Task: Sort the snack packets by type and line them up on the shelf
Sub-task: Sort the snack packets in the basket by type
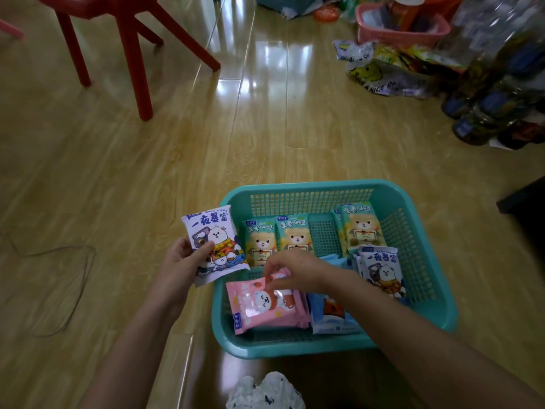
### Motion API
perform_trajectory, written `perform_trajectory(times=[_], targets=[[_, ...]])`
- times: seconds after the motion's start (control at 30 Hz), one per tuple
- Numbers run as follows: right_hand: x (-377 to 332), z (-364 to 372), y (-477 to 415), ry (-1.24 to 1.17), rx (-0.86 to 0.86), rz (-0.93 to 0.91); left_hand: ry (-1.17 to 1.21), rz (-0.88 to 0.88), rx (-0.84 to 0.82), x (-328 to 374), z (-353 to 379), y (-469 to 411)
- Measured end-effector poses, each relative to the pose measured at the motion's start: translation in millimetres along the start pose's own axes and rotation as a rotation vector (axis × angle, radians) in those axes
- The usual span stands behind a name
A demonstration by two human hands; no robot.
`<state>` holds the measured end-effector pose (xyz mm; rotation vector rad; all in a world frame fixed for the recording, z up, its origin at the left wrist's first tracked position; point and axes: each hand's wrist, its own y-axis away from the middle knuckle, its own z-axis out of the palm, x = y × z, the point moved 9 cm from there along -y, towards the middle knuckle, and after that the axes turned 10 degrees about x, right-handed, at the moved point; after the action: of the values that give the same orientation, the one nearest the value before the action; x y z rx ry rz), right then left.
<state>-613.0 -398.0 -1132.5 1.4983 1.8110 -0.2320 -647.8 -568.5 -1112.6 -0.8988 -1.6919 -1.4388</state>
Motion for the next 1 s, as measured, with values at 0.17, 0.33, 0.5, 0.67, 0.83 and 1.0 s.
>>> perform_trajectory(times=[0.17,0.33,0.5,0.67,0.83,1.0], targets=[[-9,-8,3,0.28,0.163,-0.146,-0.006,-0.032,-0.031,3,17,6],[30,-77,33,-0.112,0.54,-0.023,-0.054,-0.025,-0.16,12,63,33],[102,-152,108,-0.405,0.956,0.252,-0.265,0.019,-0.369,-14,144,76],[148,-168,144,-0.229,0.861,0.49,-0.391,-0.018,-0.525,-56,224,93],[172,-183,171,-0.153,0.862,0.624,-0.515,0.142,-0.478,-61,253,91],[169,-183,166,-0.101,0.824,0.62,-0.89,0.521,-0.438,-42,253,88]])
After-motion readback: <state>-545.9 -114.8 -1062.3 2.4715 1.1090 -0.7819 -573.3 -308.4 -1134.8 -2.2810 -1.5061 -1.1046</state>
